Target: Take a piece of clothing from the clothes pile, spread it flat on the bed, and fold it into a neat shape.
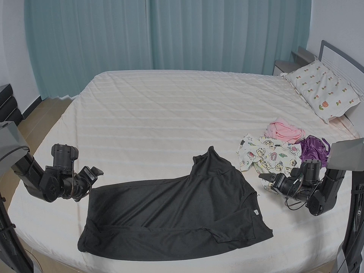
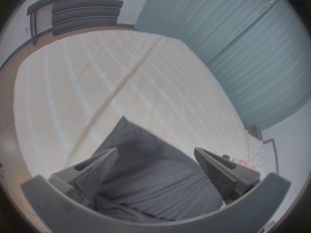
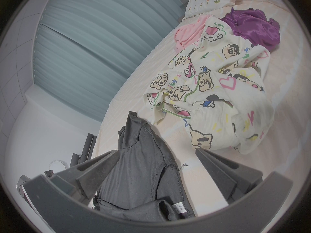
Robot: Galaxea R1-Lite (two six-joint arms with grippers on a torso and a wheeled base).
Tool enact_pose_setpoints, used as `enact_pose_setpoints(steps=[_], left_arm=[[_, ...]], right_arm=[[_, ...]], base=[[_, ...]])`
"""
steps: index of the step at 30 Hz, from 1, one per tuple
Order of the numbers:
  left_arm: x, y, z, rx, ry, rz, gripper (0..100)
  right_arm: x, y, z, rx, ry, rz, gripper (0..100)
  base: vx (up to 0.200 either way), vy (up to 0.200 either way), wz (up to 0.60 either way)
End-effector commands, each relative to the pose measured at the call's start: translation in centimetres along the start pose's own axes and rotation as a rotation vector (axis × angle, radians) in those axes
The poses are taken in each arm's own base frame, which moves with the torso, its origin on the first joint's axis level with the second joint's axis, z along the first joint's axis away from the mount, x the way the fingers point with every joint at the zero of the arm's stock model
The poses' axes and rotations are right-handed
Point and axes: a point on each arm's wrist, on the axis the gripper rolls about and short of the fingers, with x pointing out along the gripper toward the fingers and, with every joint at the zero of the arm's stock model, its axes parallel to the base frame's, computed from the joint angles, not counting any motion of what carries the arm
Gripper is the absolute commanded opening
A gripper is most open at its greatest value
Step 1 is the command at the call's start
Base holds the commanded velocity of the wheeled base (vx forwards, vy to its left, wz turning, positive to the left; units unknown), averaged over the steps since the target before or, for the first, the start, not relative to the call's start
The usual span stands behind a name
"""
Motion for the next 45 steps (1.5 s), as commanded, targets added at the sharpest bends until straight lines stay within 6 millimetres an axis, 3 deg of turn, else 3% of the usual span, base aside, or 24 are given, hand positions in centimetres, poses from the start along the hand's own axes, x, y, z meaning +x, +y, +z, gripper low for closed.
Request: enact_pose_setpoints(steps=[1, 8, 9, 15, 30, 45], left_arm=[[1.8, 1.8, 0.7, -0.039, -0.013, 0.012, 100], [5.0, 2.9, 0.4, -0.018, 0.016, -0.015, 100], [6.2, 3.6, 0.4, 0.017, 0.021, -0.02, 100], [8.9, 5.8, 0.8, 0.097, 0.021, -0.055, 100], [8.4, 8.4, 3.3, 0.214, 0.036, -0.227, 100], [10.3, 9.3, 3.0, 0.308, 0.003, -0.28, 100]], right_arm=[[0.1, 0.1, -0.1, -0.002, 0.005, 0.002, 100], [0.1, 0.2, -0.3, -0.004, 0.009, 0.004, 100], [0.1, 0.1, -0.3, -0.003, 0.01, 0.003, 100], [0.1, 0.1, -0.4, -0.003, 0.013, 0.0, 100], [0.3, 0.0, -0.8, -0.005, 0.028, -0.001, 100], [0.8, 0.7, -1.1, -0.017, 0.037, 0.017, 100]], base=[[0.0, 0.0, 0.0], [0.0, 0.0, 0.0], [0.0, 0.0, 0.0], [0.0, 0.0, 0.0], [0.0, 0.0, 0.0], [0.0, 0.0, 0.0]])
